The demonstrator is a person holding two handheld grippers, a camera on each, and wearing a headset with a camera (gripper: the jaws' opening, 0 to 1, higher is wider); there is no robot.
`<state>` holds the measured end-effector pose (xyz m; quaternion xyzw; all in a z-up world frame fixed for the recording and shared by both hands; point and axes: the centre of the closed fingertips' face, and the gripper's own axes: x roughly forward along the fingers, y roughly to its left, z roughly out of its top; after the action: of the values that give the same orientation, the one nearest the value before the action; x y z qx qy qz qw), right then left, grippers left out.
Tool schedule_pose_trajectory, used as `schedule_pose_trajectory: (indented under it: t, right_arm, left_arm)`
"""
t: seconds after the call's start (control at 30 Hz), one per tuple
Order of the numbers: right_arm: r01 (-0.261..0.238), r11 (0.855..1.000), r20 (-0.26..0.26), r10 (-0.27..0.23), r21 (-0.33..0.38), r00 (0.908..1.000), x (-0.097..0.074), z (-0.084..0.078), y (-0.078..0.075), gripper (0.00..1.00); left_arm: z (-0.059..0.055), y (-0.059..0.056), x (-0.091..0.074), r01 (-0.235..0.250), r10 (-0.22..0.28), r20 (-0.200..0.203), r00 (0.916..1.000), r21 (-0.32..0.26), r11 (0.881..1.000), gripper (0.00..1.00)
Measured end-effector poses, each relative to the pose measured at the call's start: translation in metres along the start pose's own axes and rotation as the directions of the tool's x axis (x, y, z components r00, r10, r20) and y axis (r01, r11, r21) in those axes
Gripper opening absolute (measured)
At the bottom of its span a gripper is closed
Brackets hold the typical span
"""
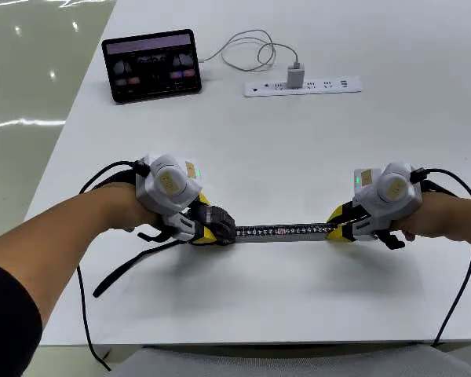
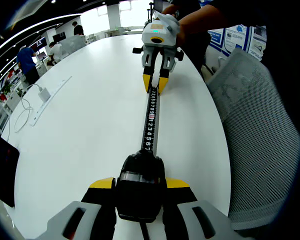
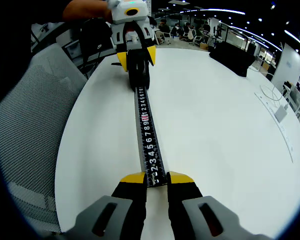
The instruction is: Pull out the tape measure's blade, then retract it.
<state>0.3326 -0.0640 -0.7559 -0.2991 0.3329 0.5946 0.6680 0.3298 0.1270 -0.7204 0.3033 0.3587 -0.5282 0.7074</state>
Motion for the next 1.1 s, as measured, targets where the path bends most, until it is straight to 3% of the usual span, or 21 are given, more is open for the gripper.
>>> schedule_pose_trajectory:
  t: [1.1]
  right_arm:
    - [0.015,1.0,-0.009,-0.015,0.021,0.9998,-0.014,-0.015,-0.004,0.11]
  left_arm:
    - [0.002,-0.001,-0.001,0.003,-0.003,0.001,1.0,-0.001,1.0,0.31]
